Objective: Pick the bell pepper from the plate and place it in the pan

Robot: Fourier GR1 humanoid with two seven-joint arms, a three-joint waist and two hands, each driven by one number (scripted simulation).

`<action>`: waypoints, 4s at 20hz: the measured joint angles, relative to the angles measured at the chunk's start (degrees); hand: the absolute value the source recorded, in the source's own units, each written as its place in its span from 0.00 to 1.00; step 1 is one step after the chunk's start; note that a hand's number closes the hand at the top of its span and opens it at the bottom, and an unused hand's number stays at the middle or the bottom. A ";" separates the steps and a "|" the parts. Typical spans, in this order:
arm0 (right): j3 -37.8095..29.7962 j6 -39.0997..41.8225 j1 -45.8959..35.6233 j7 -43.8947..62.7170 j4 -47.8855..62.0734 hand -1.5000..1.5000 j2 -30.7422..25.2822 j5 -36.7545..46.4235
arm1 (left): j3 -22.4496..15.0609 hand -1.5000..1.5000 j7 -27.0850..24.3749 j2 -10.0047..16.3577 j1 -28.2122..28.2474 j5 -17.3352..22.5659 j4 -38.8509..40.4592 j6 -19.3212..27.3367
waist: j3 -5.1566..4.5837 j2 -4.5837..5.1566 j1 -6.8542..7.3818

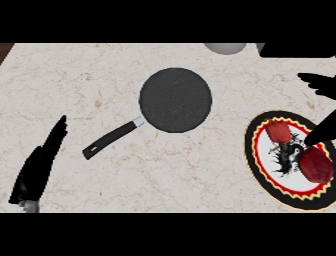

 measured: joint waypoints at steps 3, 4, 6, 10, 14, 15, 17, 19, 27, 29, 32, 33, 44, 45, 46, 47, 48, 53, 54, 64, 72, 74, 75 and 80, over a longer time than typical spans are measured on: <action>-0.18 0.73 0.85 1.87 -1.25 0.00 2.19 1.67 | 0.35 0.50 0.14 -0.23 1.17 -0.27 -1.31 -0.63 | 0.00 -0.03 -0.08; -0.47 1.15 0.87 1.80 -0.94 0.00 2.86 2.39 | 0.32 0.50 0.22 -0.35 1.98 -0.35 -2.18 -0.93 | 0.01 -0.03 -0.07; -0.35 1.43 0.72 2.05 -0.52 0.00 4.52 4.02 | 1.48 0.50 0.38 -0.14 0.77 0.01 -1.38 -1.62 | 0.02 -0.01 -0.10; -1.02 3.46 1.15 3.38 -0.20 0.00 5.12 6.61 | 1.66 0.50 0.15 -0.79 2.37 -0.46 -2.75 -2.11 | 0.02 -0.01 -0.10; -1.55 4.69 1.11 4.20 0.90 0.00 7.13 9.51 | 2.52 0.50 0.00 -1.34 1.37 -1.16 -1.57 -2.44 | 0.01 0.00 -0.15; -1.91 5.35 1.33 3.55 1.47 0.00 6.95 10.11 | 3.12 0.50 0.63 -1.22 0.38 -0.79 -1.16 -2.85 | 0.02 0.01 -0.18; -2.51 5.74 0.57 5.72 1.09 0.00 8.13 10.67 | 3.88 0.50 1.00 -0.80 0.69 -0.47 -1.80 -3.88 | 0.03 -0.01 -0.18; -2.35 5.49 1.62 6.22 0.49 0.00 9.65 11.85 | 3.66 0.50 1.45 -1.43 0.13 -1.30 -1.90 -3.59 | 0.01 -0.02 -0.22; -3.73 6.05 2.31 6.07 1.33 0.00 13.84 16.66 | 4.83 0.50 -1.15 -2.74 0.76 -2.40 -0.47 -4.53 | 0.02 0.00 -0.20; -3.69 5.79 2.04 3.65 3.96 0.00 14.29 18.78 | 5.06 0.50 -0.86 -2.64 2.06 -2.22 -2.12 -5.23 | 0.03 0.02 -0.06; -3.55 4.88 2.07 0.32 7.15 0.00 15.02 21.76 | 4.01 0.50 0.80 -3.78 1.54 -3.62 -3.22 -4.74 | 0.02 0.03 -0.04; -3.86 5.35 2.07 1.11 6.55 0.00 15.37 21.92 | 3.84 0.50 1.05 -4.03 2.24 -3.90 -4.17 -4.75 | 0.05 0.03 -0.08; -6.31 0.95 1.62 -6.10 12.56 1.00 19.18 27.38 | 5.03 0.50 1.93 -5.09 -0.09 -4.84 -2.95 -5.46 | 0.03 0.04 -0.06; -6.54 0.15 1.43 -7.39 13.89 1.00 19.60 27.81 | 4.92 0.50 2.40 -5.16 0.61 -4.67 -4.25 -5.75 | 0.00 0.02 0.00; -7.12 -0.09 0.67 -8.32 15.48 1.00 19.81 27.85 | 5.03 0.50 1.78 -5.17 0.54 -4.85 -3.59 -5.80 | 0.01 0.03 0.02; -7.34 -0.65 0.51 -9.74 16.90 1.00 20.01 28.33 | 5.24 0.50 1.91 -5.02 0.63 -4.86 -3.76 -6.05 | -0.04 0.00 0.04; -7.42 -0.87 0.72 -9.47 16.51 1.00 20.85 28.24 | 5.11 0.50 1.60 -5.44 0.48 -5.43 -3.28 -5.53 | -0.05 -0.02 -0.05; -9.14 -0.14 1.83 -10.29 15.81 1.00 21.64 27.56 | 6.26 0.50 1.86 -5.35 0.37 -4.70 -3.29 -6.80 | 0.00 -0.01 -0.17; -9.50 -0.19 2.16 -10.89 15.55 1.00 21.41 27.64 | 6.33 0.50 2.18 -5.36 -0.01 -4.94 -3.30 -6.81 | 0.01 -0.01 -0.20; -3.31 -22.08 12.94 15.84 -0.11 1.00 28.84 44.43 | 8.22 0.50 1.17 -4.83 3.02 -4.52 -2.97 -6.39 | -0.66 -1.90 -3.49; 8.52 -28.36 12.03 24.30 -19.36 1.00 27.87 68.62 | 8.18 0.50 0.07 -4.71 4.24 -4.50 -3.08 -6.70 | -0.45 -1.84 -3.10; 11.46 -27.43 11.35 25.80 -24.28 1.00 28.47 74.18 | 8.14 0.50 0.41 -4.69 3.57 -4.44 -3.32 -6.80 | -0.36 -1.53 -2.70; 12.90 -26.67 10.44 26.64 -26.13 1.00 29.49 76.78 | 8.14 0.50 0.92 -4.58 3.03 -4.42 -3.55 -6.91 | -0.31 -1.34 -2.37; 14.82 -23.45 4.10 28.08 -28.57 1.00 36.04 84.92 | 7.25 0.50 0.26 -5.12 2.13 -4.79 -3.08 -7.23 | -0.14 -0.52 -0.87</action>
